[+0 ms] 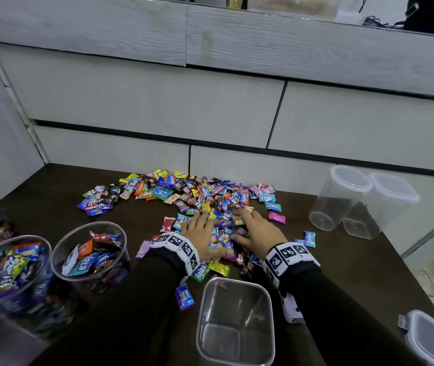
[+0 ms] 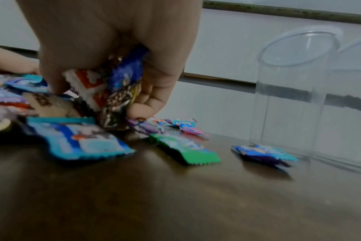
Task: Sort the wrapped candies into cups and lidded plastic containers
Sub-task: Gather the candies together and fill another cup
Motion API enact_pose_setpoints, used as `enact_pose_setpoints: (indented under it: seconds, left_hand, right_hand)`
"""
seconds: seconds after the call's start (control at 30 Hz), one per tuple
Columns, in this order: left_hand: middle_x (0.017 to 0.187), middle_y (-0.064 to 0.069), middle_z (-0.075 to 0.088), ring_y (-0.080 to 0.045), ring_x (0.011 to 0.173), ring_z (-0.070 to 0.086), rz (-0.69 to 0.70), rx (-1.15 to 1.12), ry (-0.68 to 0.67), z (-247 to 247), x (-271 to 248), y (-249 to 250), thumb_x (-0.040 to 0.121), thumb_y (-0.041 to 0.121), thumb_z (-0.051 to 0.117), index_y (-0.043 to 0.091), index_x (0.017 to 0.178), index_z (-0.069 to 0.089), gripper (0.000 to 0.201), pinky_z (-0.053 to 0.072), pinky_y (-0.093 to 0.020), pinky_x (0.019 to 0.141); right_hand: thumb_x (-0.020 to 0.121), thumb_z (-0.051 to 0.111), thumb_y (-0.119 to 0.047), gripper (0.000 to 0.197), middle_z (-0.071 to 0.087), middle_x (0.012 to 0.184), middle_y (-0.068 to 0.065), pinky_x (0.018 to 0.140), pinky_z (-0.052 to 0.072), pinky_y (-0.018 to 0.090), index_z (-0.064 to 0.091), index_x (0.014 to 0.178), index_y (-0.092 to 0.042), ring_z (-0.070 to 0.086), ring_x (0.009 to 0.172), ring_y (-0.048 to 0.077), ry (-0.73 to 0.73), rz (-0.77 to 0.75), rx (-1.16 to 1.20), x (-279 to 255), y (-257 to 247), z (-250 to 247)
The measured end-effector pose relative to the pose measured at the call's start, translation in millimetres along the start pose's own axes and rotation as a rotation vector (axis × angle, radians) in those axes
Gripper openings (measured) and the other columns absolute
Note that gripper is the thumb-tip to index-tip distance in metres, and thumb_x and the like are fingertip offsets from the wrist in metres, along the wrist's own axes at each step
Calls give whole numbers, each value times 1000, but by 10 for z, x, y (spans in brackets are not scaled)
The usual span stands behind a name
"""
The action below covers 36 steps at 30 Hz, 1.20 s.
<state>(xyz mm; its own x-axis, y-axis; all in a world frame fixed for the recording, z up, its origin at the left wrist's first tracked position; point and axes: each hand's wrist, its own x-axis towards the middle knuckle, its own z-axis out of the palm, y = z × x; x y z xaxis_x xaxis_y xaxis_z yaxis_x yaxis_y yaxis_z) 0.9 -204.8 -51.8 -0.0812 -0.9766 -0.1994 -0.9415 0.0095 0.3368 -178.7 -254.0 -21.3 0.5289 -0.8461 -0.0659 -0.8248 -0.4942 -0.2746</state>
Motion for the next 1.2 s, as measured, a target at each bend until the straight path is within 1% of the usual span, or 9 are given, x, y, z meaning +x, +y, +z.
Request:
enact_pose_setpoints:
  seconds: [0.1,0.23,0.33,0.5,0.7,0.87,1.0,1.07,1.2]
  left_hand:
    - [162,-6,4,-29,149,4,36,107,-16,40,40,3,83,66,58,30,154,10,94,15,-51,116]
    - [145,-10,29,-29,130,31,23,290,92,10,38,116,91,60,51,34,151,23,71,35,-43,101]
    - [141,-15,33,-33,127,38,8,244,61,-86,11,160,99,48,46,25,148,29,57,41,-43,96]
    - [132,-16,41,-36,105,58,13,220,94,-207,-88,194,105,39,33,16,134,37,38,48,-40,74]
    - [112,-14,61,-30,100,58,-96,-157,293,-279,-240,131,101,34,44,12,121,54,31,45,-36,78]
    - [107,-18,66,-32,99,60,-138,-414,472,-501,-448,217,97,29,52,10,124,60,34,42,-32,76]
    - [71,-5,54,-22,69,51,-85,-556,614,-757,-662,352,98,28,53,8,121,61,31,35,-30,61]
    - [66,-1,51,-17,62,48,-37,-608,680,-896,-790,452,98,28,53,8,112,63,26,35,-30,56]
    - [68,-6,58,-17,60,50,116,-724,729,-1067,-1115,716,97,27,56,15,95,64,15,38,-24,52]
  right_hand:
    - [91,55,-43,48,42,128,11,81,49,39,41,132,-22,57,105,32,-59,-22,-54,38,-50,37]
    - [93,56,-33,41,48,121,13,86,44,37,48,129,-16,54,107,34,-51,-19,-16,61,-25,20]
    - [91,60,-27,38,54,116,14,83,42,31,53,126,-15,55,105,31,22,1,66,18,36,-16]
    - [91,60,-27,32,57,105,12,71,32,25,55,120,-13,54,98,27,115,32,152,-95,75,-64]
    - [91,59,-19,23,61,96,14,79,45,32,55,110,-8,57,91,27,125,45,229,-244,20,-211]
    - [88,59,-11,11,56,66,5,57,35,9,61,98,-5,52,63,17,296,58,366,-443,-64,-376]
    - [89,58,-6,11,56,62,14,52,35,0,56,84,-16,55,55,-8,432,-2,498,-672,-213,-575]
    - [89,58,-8,9,60,69,18,53,36,3,58,86,-16,53,54,-10,469,-16,531,-773,-269,-662]
    - [91,59,-14,8,61,64,-7,53,36,6,58,92,-22,55,58,-11,494,-25,529,-930,-367,-765]
